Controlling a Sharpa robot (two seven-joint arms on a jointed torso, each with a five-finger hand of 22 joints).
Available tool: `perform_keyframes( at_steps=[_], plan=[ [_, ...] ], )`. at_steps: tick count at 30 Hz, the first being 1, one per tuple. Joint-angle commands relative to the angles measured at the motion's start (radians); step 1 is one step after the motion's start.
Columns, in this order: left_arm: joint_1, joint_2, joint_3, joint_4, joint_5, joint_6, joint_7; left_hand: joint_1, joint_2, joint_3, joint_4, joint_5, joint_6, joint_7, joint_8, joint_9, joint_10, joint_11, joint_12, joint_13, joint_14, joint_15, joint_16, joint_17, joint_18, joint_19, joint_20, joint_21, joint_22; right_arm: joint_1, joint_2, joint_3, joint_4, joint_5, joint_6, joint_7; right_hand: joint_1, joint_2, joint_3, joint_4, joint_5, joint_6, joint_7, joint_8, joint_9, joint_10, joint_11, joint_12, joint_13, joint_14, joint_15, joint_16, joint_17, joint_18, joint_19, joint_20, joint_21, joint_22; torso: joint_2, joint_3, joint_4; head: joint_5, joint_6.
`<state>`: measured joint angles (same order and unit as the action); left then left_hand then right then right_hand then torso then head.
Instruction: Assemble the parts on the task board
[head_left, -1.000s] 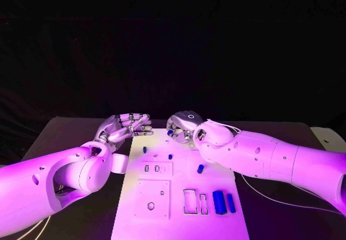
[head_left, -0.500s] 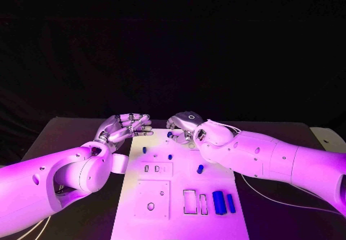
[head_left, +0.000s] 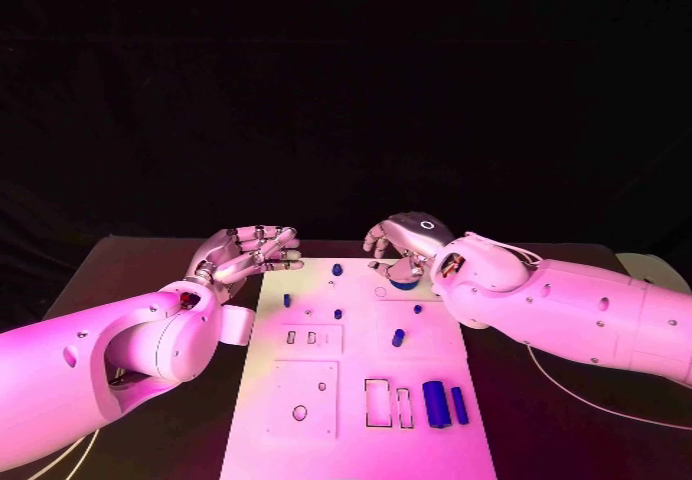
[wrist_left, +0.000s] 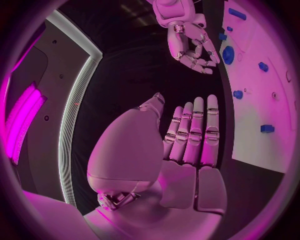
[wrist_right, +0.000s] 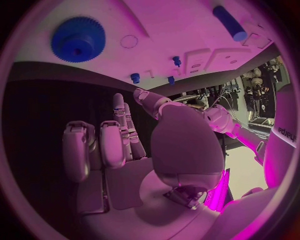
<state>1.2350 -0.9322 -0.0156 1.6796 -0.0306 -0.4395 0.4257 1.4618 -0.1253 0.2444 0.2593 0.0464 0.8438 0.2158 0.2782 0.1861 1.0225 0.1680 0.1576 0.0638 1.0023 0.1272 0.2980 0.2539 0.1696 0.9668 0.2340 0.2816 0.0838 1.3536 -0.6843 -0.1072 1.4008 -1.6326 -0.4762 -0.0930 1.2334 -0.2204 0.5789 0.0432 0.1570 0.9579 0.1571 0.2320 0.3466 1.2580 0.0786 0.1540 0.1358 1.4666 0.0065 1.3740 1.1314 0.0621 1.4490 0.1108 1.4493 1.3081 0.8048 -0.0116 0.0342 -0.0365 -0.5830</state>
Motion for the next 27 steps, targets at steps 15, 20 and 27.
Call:
perform_keyframes(
  at_steps=[15, 20, 27],
  plan=[
    [0.004, 0.003, 0.001, -0.013, -0.004, 0.028, 0.013, 0.004, -0.005, -0.001, 0.004, 0.005, 0.001, 0.007, -0.006, -0.001, 0.01, 0.001, -0.011, 0.002, -0.009, -0.001, -0.01, 0.002, 0.016, 0.015, -0.002, -0.002, -0.001, 0.028, -0.159, 0.003, 0.065, 0.19, 0.255, -0.047, 0.08, 0.006, -0.344, 0.16, 0.06, -0.134, -0.011, 0.092, 0.062, 0.034, -0.018, 0.952, 0.968, 0.061, -0.018, 0.113, 0.205, -0.036, 0.051, -0.014, 0.05, 0.168, -0.003, 0.0005, -0.0066, -0.013, -0.005],
    [0.004, 0.005, 0.001, -0.015, -0.004, 0.029, 0.013, 0.004, -0.004, -0.001, 0.004, 0.005, 0.001, 0.007, -0.006, -0.001, 0.01, 0.001, -0.011, 0.002, -0.009, -0.001, -0.01, 0.002, 0.016, 0.016, -0.002, -0.001, 0.0, 0.019, -0.131, 0.0, 0.03, 0.192, 0.259, -0.059, 0.115, 0.013, -0.383, 0.198, 0.061, -0.167, -0.001, 0.11, 0.066, 0.092, -0.008, 1.105, 1.119, 0.068, -0.009, 0.134, 0.253, -0.04, 0.062, -0.006, 0.06, 0.185, -0.002, 0.0011, -0.0037, -0.015, -0.005],
    [0.004, 0.006, 0.001, -0.018, -0.004, 0.03, 0.013, 0.004, -0.004, 0.0, 0.004, 0.005, 0.001, 0.007, -0.006, -0.001, 0.012, 0.001, -0.014, 0.002, -0.01, -0.001, -0.012, 0.003, 0.016, 0.022, -0.004, 0.002, 0.0, 0.007, -0.088, -0.002, -0.023, 0.196, 0.245, -0.069, 0.135, 0.02, -0.395, 0.213, 0.073, -0.179, 0.002, 0.119, 0.068, 0.076, -0.004, 1.101, 1.117, 0.068, -0.005, 0.136, 0.256, -0.038, 0.057, -0.002, 0.054, 0.178, -0.002, -0.0002, -0.0024, -0.015, -0.006]
  ],
)
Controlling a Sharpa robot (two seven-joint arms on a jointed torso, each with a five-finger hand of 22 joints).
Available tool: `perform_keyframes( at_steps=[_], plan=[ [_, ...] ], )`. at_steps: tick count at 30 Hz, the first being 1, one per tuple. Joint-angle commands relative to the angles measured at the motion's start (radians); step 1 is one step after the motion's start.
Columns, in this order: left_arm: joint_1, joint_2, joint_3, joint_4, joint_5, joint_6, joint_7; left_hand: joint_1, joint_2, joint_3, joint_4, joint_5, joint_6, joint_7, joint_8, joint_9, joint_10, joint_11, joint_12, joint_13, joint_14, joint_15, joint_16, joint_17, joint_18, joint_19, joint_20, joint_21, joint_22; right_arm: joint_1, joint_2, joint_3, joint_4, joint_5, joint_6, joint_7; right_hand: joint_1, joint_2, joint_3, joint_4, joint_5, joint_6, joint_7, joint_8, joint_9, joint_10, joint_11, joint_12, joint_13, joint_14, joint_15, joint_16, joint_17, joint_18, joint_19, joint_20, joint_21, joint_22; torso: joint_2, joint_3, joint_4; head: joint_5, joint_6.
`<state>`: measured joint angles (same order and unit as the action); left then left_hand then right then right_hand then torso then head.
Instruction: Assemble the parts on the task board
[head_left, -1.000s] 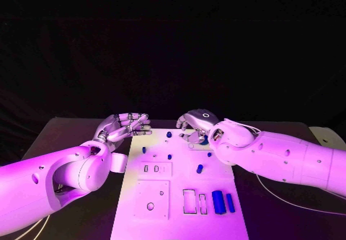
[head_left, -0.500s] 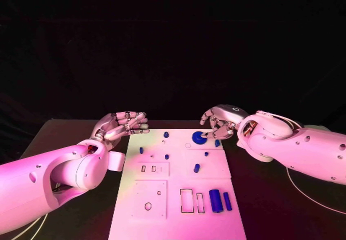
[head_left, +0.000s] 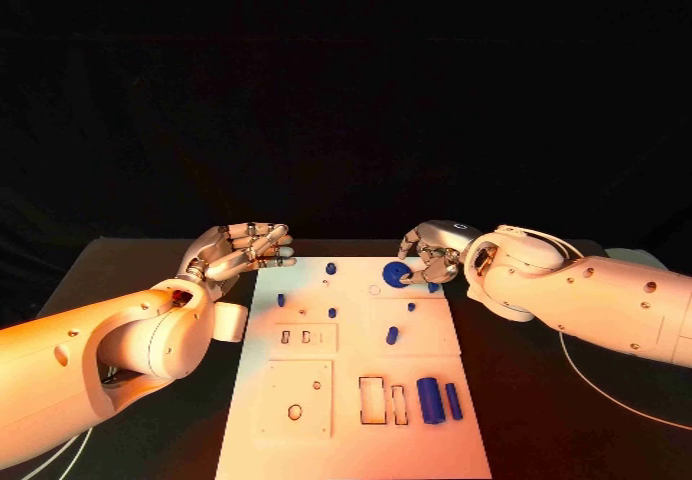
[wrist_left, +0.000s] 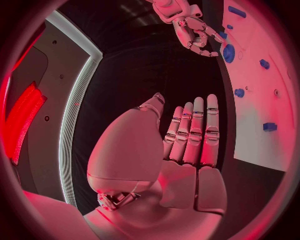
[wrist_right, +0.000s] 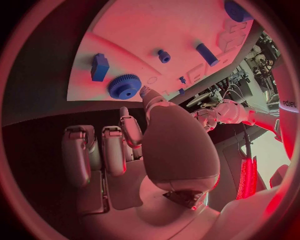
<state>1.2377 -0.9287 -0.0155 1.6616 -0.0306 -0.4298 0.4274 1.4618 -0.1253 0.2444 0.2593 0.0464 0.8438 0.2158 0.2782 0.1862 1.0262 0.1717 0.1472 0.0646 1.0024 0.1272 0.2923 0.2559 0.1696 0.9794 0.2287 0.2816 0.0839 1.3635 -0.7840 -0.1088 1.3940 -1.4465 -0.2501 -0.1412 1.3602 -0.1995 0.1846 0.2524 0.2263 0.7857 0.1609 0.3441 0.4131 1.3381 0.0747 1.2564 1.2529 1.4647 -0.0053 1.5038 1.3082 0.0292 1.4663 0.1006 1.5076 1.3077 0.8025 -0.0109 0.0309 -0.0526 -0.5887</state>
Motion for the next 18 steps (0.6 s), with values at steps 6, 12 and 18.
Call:
perform_keyframes(
  at_steps=[6, 12, 18],
  plan=[
    [0.002, 0.005, 0.001, -0.002, -0.004, 0.021, 0.011, 0.005, -0.004, 0.0, 0.004, 0.005, 0.001, 0.007, -0.006, -0.002, 0.009, -0.002, -0.006, 0.001, -0.01, -0.001, -0.007, 0.002, 0.016, 0.013, 0.001, 0.003, 0.0, -0.008, 0.045, -0.002, -0.059, 0.013, 0.013, -0.021, 0.014, 0.002, 0.0, 0.007, 0.009, -0.012, 0.0, 0.008, 0.001, -0.007, 0.0, -0.001, 0.001, 0.071, 0.007, 0.008, 0.085, -0.005, 0.039, 0.009, -0.004, 0.178, 0.0, -0.0015, 0.0006, 0.0, -0.004],
    [0.002, 0.004, 0.001, -0.003, -0.004, 0.02, 0.01, 0.005, -0.003, 0.0, 0.004, 0.005, 0.001, 0.008, -0.007, -0.002, 0.009, -0.002, -0.007, 0.001, -0.01, -0.001, -0.008, 0.002, 0.016, 0.016, 0.0, 0.004, 0.001, -0.014, 0.061, -0.003, -0.074, 0.015, 0.022, -0.019, 0.023, 0.008, 0.004, 0.01, 0.019, -0.014, 0.001, 0.011, 0.001, -0.006, 0.001, 0.004, 0.007, 0.071, 0.008, 0.009, 0.087, -0.005, 0.039, 0.01, -0.004, 0.179, 0.0, -0.0001, -0.0016, 0.003, -0.008],
    [0.002, 0.004, 0.001, -0.007, -0.004, 0.019, 0.01, 0.005, -0.003, 0.0, 0.004, 0.005, 0.0, 0.008, -0.007, -0.002, 0.009, -0.002, -0.008, 0.001, -0.011, -0.001, -0.009, 0.002, 0.016, 0.017, 0.0, 0.005, 0.001, -0.016, 0.07, -0.004, -0.085, 0.016, 0.038, -0.018, 0.034, 0.012, 0.014, 0.016, 0.049, -0.01, 0.0, 0.02, 0.003, 0.003, 0.001, 0.021, 0.024, 0.071, 0.009, 0.011, 0.091, -0.005, 0.04, 0.011, -0.003, 0.181, 0.0, -0.0012, -0.0009, 0.005, -0.011]
  ],
)
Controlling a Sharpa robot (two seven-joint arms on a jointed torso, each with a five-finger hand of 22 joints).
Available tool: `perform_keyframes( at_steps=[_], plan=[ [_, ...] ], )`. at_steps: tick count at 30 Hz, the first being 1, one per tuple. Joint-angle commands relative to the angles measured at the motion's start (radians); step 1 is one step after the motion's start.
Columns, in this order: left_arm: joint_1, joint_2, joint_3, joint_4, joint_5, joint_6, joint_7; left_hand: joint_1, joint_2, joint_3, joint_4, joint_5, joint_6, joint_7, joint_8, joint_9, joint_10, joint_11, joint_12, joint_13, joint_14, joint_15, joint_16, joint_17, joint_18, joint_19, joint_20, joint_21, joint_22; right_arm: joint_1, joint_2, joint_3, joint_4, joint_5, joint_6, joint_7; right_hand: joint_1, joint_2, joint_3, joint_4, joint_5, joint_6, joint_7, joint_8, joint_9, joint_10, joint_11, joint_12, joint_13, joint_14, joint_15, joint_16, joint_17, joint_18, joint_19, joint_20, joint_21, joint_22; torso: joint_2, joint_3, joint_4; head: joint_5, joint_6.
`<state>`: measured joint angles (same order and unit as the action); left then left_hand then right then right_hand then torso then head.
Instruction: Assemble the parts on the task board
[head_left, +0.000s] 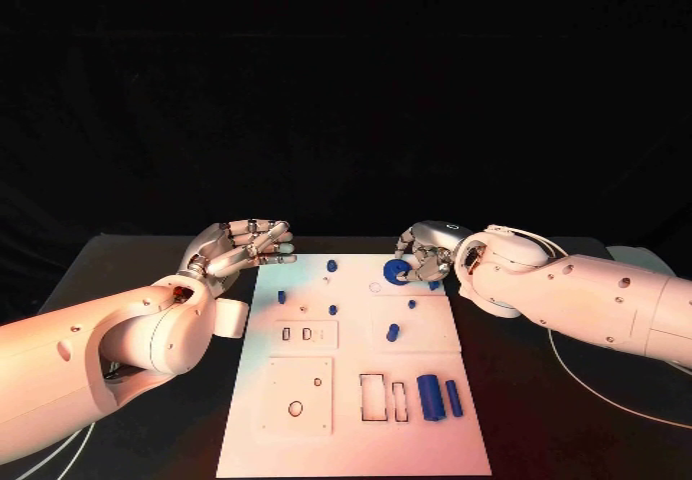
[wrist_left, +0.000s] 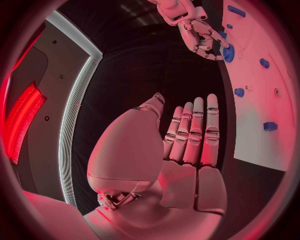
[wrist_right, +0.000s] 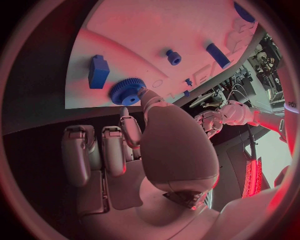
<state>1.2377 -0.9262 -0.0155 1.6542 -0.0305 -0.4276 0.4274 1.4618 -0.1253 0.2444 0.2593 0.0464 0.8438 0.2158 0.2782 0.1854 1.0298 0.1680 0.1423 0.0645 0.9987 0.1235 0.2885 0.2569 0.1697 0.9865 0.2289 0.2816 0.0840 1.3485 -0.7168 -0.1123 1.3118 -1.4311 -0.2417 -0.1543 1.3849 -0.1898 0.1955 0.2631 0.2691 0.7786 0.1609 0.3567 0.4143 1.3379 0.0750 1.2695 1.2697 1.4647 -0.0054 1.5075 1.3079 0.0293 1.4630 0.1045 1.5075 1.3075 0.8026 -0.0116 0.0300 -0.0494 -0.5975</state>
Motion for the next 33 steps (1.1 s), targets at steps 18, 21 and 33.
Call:
perform_keyframes(
  at_steps=[18, 21, 33],
  plan=[
    [0.001, 0.001, 0.001, -0.001, -0.004, 0.014, 0.005, 0.009, -0.002, 0.002, 0.002, 0.005, -0.003, 0.011, -0.009, -0.002, 0.003, 0.004, -0.009, 0.001, -0.01, 0.004, -0.009, 0.003, 0.015, 0.015, -0.001, 0.007, 0.001, -0.002, 0.021, -0.001, -0.03, 0.009, 0.076, -0.001, 0.023, 0.001, 0.023, 0.006, 0.04, 0.007, -0.001, 0.017, 0.001, 0.007, -0.001, 0.018, 0.016, 0.071, 0.007, 0.008, 0.093, -0.004, 0.039, 0.006, -0.008, 0.177, 0.0, 0.0001, -0.0001, -0.003, -0.005],
    [0.001, 0.001, 0.001, -0.001, -0.004, 0.014, 0.004, 0.014, -0.004, 0.002, -0.001, 0.005, -0.004, 0.012, -0.011, -0.003, 0.003, 0.005, -0.013, 0.001, -0.011, 0.004, -0.011, 0.004, 0.015, 0.017, -0.002, 0.007, 0.0, -0.003, 0.024, -0.001, -0.035, 0.013, 0.082, -0.002, 0.023, 0.001, 0.023, 0.006, 0.04, 0.007, -0.001, 0.017, 0.001, 0.008, -0.001, 0.018, 0.017, 0.071, 0.007, 0.008, 0.093, -0.004, 0.04, 0.006, -0.007, 0.178, 0.001, 0.0006, 0.0006, -0.003, -0.006],
    [0.001, -0.002, 0.001, 0.0, -0.004, 0.007, -0.006, 0.016, -0.004, 0.003, -0.003, 0.005, -0.005, 0.012, -0.011, -0.003, 0.003, 0.005, -0.015, 0.001, -0.011, 0.005, -0.012, 0.004, 0.015, 0.018, -0.002, 0.007, 0.0, -0.003, 0.023, -0.002, -0.033, 0.01, 0.056, 0.002, 0.062, -0.01, 0.151, -0.012, 0.057, 0.077, -0.016, 0.03, -0.008, 0.021, -0.015, 0.041, 0.041, 0.073, -0.004, 0.011, 0.102, -0.007, 0.048, -0.004, 0.001, 0.191, 0.001, 0.0007, -0.0005, 0.0, -0.009]
  ],
)
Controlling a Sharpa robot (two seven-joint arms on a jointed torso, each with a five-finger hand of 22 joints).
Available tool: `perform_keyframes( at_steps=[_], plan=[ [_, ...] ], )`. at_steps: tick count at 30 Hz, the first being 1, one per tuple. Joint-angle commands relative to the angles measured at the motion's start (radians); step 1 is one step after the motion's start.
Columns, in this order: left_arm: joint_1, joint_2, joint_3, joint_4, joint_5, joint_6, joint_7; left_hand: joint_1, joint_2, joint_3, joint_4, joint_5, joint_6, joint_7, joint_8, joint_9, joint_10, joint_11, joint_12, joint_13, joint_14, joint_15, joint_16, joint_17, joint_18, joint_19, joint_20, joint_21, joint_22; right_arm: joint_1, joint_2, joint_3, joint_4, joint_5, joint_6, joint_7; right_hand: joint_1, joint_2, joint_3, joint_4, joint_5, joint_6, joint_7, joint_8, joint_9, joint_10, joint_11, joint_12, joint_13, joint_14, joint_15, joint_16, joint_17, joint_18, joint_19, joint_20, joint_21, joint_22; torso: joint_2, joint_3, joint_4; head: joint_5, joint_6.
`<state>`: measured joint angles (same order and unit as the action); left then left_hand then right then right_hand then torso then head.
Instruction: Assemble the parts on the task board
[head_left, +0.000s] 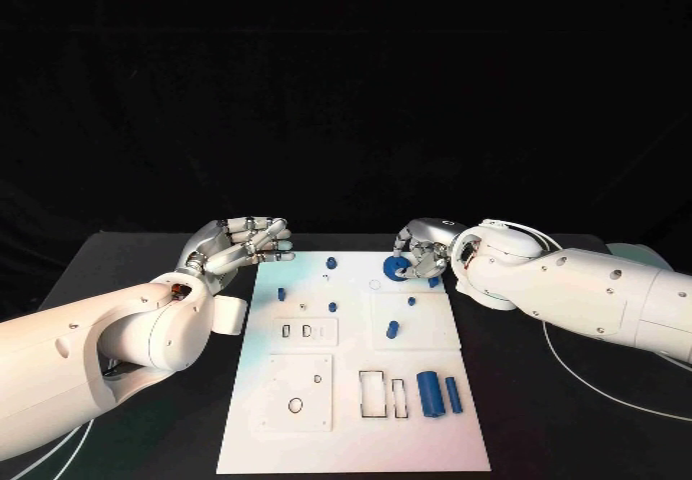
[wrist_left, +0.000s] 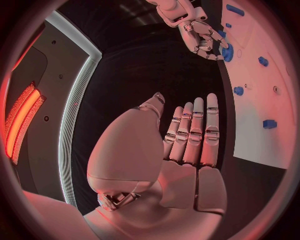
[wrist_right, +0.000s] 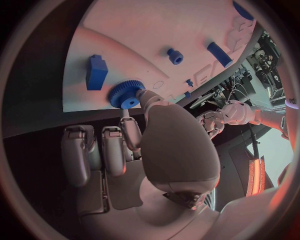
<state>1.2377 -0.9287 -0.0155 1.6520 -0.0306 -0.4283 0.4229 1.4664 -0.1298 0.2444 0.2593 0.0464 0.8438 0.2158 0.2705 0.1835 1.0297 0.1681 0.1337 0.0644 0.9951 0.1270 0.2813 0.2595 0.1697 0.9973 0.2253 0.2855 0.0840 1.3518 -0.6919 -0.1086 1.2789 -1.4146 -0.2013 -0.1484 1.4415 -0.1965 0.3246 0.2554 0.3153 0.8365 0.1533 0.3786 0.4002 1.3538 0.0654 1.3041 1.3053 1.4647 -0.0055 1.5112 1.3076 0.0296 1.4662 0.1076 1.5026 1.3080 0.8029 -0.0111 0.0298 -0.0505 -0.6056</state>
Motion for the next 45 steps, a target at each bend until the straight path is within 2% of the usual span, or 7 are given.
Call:
perform_keyframes(
  at_steps=[1, 10, 20, 24, 29, 36, 45],
  plan=[
    [0.001, 0.001, 0.001, 0.002, -0.004, 0.007, -0.002, 0.011, 0.001, 0.003, -0.003, 0.005, -0.005, 0.012, -0.003, -0.001, 0.003, 0.005, -0.006, 0.001, -0.007, 0.001, -0.005, 0.002, 0.015, 0.007, 0.001, 0.003, 0.0, -0.007, -0.002, -0.005, 0.002, -0.007, 0.009, -0.002, 0.005, -0.006, 0.031, -0.007, 0.012, 0.026, -0.01, 0.009, 0.006, 0.008, -0.006, 0.011, 0.01, 0.073, -0.005, 0.007, 0.103, -0.008, 0.045, -0.008, 0.006, 0.191, 0.0, 0.0002, -0.0003, 0.0, -0.001],
    [0.001, 0.0, 0.001, 0.002, -0.004, 0.005, -0.006, 0.013, 0.002, 0.005, -0.004, 0.005, -0.005, 0.013, -0.004, -0.001, 0.004, 0.005, -0.007, 0.001, -0.007, 0.001, -0.005, 0.002, 0.015, 0.008, 0.001, 0.003, 0.0, -0.007, -0.006, -0.005, 0.034, -0.061, -0.125, 0.022, -0.018, -0.019, 0.106, -0.027, 0.031, 0.075, -0.026, 0.018, 0.011, 0.046, -0.02, 0.055, 0.051, 0.074, -0.017, 0.008, 0.106, -0.017, 0.071, -0.019, 0.033, 0.223, 0.0, -0.0003, -0.0006, 0.0, 0.001],
    [0.001, 0.002, 0.001, 0.002, -0.004, 0.006, -0.006, 0.013, 0.002, 0.005, -0.004, 0.005, -0.005, 0.013, -0.004, -0.001, 0.004, 0.005, -0.007, 0.001, -0.007, 0.001, -0.005, 0.002, 0.015, 0.008, 0.001, 0.003, 0.0, -0.007, -0.006, -0.005, 0.106, -0.177, -0.258, 0.006, -0.038, -0.026, 0.119, -0.03, 0.023, 0.08, -0.028, 0.018, 0.013, 0.053, -0.022, 0.061, 0.058, 0.076, -0.019, 0.011, 0.112, -0.024, 0.091, -0.022, 0.053, 0.246, 0.0, -0.0002, 0.0003, 0.003, 0.006],
    [0.001, 0.004, 0.001, 0.001, -0.004, 0.007, -0.006, 0.013, 0.002, 0.005, -0.004, 0.005, -0.005, 0.013, -0.004, -0.001, 0.004, 0.005, -0.007, 0.001, -0.007, 0.001, -0.005, 0.002, 0.015, 0.008, 0.001, 0.003, 0.0, -0.006, 0.006, -0.003, 0.147, -0.247, -0.273, -0.001, -0.047, -0.031, 0.123, -0.032, 0.017, 0.081, -0.029, 0.016, 0.013, 0.059, -0.023, 0.068, 0.064, 0.076, -0.02, 0.011, 0.111, -0.025, 0.093, -0.022, 0.056, 0.249, 0.0, -0.0006, 0.0009, 0.005, 0.005],
    [0.001, 0.006, 0.001, 0.002, -0.004, 0.009, -0.006, 0.013, 0.002, 0.005, -0.004, 0.005, -0.005, 0.013, -0.004, -0.001, 0.004, 0.005, -0.007, 0.001, -0.007, 0.001, -0.005, 0.002, 0.015, 0.008, 0.001, 0.003, 0.0, -0.007, 0.045, -0.003, 0.159, -0.284, -0.27, -0.006, -0.05, -0.031, 0.127, -0.034, 0.014, 0.083, -0.03, 0.016, 0.014, 0.058, -0.024, 0.066, 0.063, 0.076, -0.02, 0.011, 0.111, -0.026, 0.097, -0.023, 0.059, 0.253, 0.001, -0.0008, 0.0006, 0.008, 0.004],
    [0.001, 0.009, 0.001, 0.002, -0.004, 0.009, -0.005, 0.015, 0.004, 0.007, -0.005, 0.005, -0.004, 0.013, -0.004, -0.001, 0.005, 0.005, -0.01, 0.001, -0.007, 0.001, -0.006, 0.003, 0.014, 0.01, 0.001, 0.004, -0.001, -0.017, 0.117, -0.007, 0.121, -0.295, -0.257, -0.01, -0.052, -0.029, 0.132, -0.036, 0.011, 0.084, -0.03, 0.015, 0.014, 0.057, -0.024, 0.064, 0.06, 0.076, -0.021, 0.01, 0.109, -0.027, 0.097, -0.023, 0.06, 0.254, 0.0, -0.0023, 0.001, 0.014, 0.003],
    [0.001, 0.011, 0.001, 0.001, -0.004, 0.009, -0.004, 0.015, 0.004, 0.007, -0.005, 0.005, -0.004, 0.013, -0.004, -0.001, 0.005, 0.005, -0.01, 0.001, -0.007, 0.001, -0.006, 0.003, 0.014, 0.01, 0.001, 0.004, -0.001, -0.041, 0.192, -0.019, 0.054, -0.291, -0.241, -0.008, -0.056, -0.028, 0.135, -0.036, 0.01, 0.083, -0.03, 0.014, 0.014, 0.057, -0.024, 0.064, 0.061, 0.076, -0.021, 0.01, 0.108, -0.027, 0.099, -0.024, 0.062, 0.256, 0.001, -0.0007, 0.0027, 0.017, 0.002]
  ],
)
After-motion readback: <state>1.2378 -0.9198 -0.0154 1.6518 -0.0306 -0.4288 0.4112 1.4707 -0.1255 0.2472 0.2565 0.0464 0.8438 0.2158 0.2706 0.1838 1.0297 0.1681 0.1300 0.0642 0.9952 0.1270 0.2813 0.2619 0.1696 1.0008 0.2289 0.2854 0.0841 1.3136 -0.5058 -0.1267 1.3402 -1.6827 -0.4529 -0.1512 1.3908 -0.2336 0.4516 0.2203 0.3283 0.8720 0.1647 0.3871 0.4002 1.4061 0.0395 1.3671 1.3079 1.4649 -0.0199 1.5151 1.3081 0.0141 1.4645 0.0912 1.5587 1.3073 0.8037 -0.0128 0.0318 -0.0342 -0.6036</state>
